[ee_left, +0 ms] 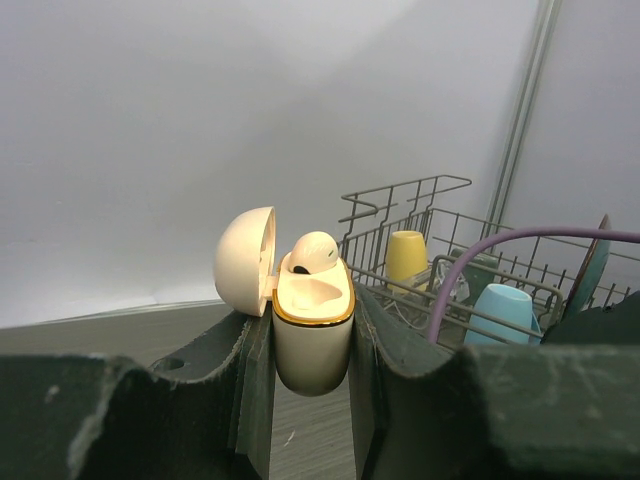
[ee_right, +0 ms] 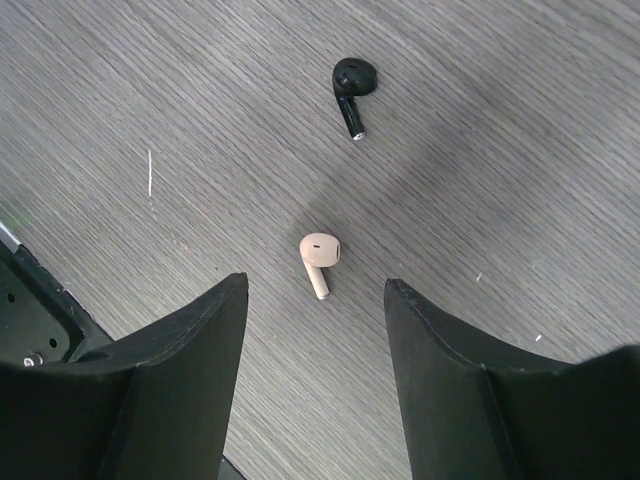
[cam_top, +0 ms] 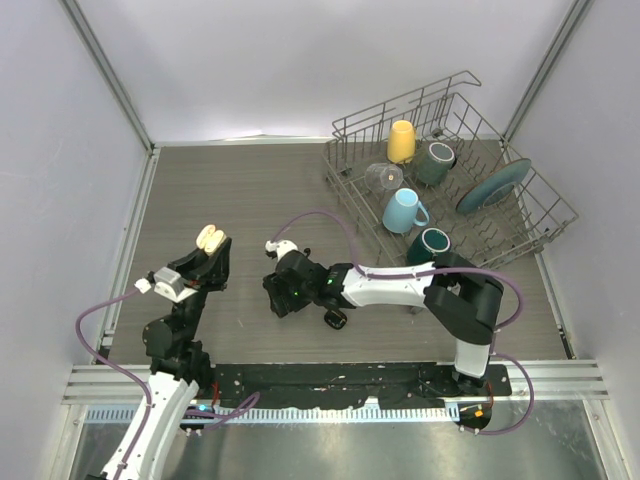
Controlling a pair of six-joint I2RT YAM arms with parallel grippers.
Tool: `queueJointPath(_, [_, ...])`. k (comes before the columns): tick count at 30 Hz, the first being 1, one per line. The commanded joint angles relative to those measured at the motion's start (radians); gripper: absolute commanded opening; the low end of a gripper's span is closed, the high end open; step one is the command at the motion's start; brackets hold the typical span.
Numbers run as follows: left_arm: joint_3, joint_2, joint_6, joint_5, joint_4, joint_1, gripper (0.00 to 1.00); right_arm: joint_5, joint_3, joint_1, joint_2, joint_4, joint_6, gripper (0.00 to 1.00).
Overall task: Insert the wireless bluetooth earbuds into the charging case
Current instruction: Pick up the earbud from the center of the board.
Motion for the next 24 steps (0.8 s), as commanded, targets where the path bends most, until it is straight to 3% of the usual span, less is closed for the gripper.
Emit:
queueJointPath(1, [-0.030, -0.011, 0.017, -0.013, 0.012, 0.007, 0.00, -0.016, 0.056, 0.010, 0.025, -0.010, 0.008, 0.61])
queueJointPath(24, [-0.028, -0.009, 0.020, -0.021, 0.007, 0.007, 0.00, 0.001, 0.146, 0.013, 0.123, -0.074, 0.002, 0.49])
